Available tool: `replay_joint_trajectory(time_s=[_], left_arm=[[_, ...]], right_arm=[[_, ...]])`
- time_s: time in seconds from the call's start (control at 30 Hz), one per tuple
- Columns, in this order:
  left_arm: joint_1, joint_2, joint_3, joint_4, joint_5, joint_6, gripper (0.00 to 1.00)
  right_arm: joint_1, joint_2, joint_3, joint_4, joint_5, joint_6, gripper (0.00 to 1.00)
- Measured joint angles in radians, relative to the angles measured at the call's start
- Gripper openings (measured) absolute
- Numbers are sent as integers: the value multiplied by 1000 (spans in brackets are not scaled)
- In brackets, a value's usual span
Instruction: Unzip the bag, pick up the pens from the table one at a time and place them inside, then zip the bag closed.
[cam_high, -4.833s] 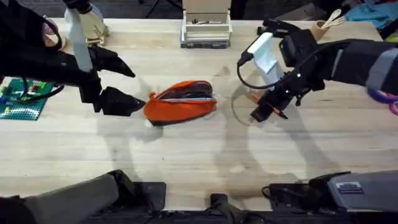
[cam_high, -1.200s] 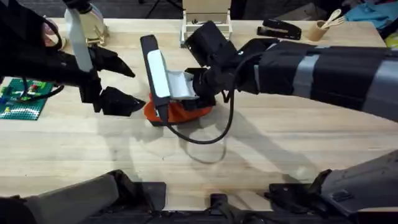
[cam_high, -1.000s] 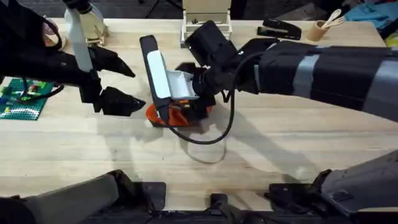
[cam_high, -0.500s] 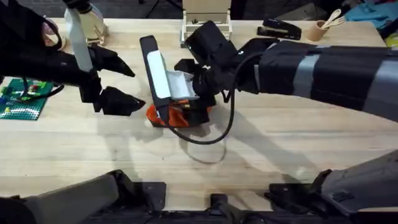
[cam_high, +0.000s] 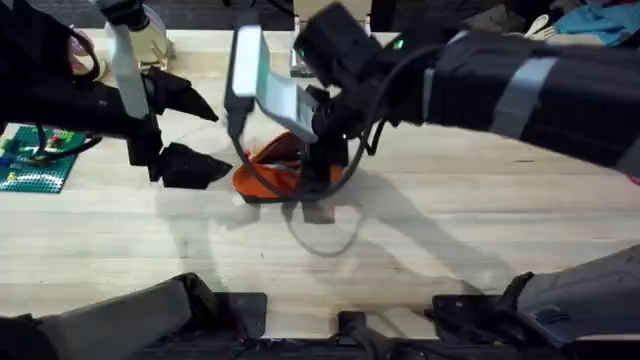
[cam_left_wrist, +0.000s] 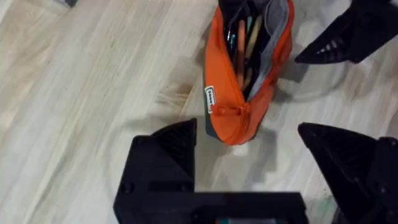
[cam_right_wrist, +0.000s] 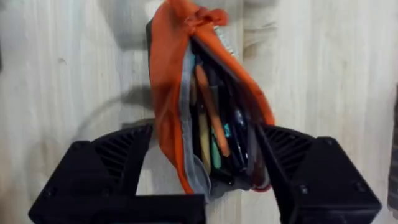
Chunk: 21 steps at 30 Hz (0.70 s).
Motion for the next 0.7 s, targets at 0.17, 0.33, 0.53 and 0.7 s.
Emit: replay_joint_trajectory(time_s=[0.17,0.33,0.53,0.7], left_arm=[[15,0,0,0,-2,70,993],[61,0,0,0,-4,126,993],[126,0,-2,0,-5,203,993],[168,0,-40,8,-5,275,993]], right_arm=[[-5,0,79,-61,-3,86,996],[-10,0,123,-111,-3,156,996],[-10,0,171,-133,-4,228,996],[-10,0,198,-140,-9,323,996]])
